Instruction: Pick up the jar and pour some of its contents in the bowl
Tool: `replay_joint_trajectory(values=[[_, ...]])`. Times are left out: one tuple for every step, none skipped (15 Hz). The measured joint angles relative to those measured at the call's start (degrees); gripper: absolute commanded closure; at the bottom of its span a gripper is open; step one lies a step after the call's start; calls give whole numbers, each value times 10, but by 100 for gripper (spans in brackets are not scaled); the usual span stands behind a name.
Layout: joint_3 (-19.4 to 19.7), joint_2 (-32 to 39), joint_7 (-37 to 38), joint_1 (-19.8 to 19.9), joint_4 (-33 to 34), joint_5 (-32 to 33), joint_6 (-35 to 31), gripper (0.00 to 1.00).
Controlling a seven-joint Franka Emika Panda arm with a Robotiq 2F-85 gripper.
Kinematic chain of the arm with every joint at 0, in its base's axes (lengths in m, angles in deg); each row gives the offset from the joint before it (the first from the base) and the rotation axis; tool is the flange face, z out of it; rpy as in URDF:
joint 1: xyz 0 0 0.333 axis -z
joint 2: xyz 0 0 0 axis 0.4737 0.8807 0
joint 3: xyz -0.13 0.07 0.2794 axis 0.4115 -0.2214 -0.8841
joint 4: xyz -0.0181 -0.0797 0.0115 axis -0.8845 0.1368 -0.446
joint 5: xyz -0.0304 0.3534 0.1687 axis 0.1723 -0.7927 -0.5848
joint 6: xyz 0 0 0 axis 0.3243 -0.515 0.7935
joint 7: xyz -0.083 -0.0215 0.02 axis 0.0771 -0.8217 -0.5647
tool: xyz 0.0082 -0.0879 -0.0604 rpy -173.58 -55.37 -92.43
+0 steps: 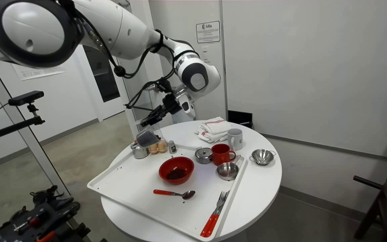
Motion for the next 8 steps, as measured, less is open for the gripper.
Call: replay_joint_trajectory(values=[[0, 3, 0, 2, 6, -2, 8, 89], [0, 7, 0, 5, 12, -4, 17, 89], [0, 11, 0, 6, 19, -6, 26, 89], [0, 16, 0, 8, 26, -8, 33, 89], [0, 22, 0, 9, 32, -11, 39, 89], [0, 28, 0, 9, 38, -13, 45, 89], [0, 33, 0, 10, 44, -15, 51, 89], [0, 39, -1, 10, 50, -17, 56, 89]])
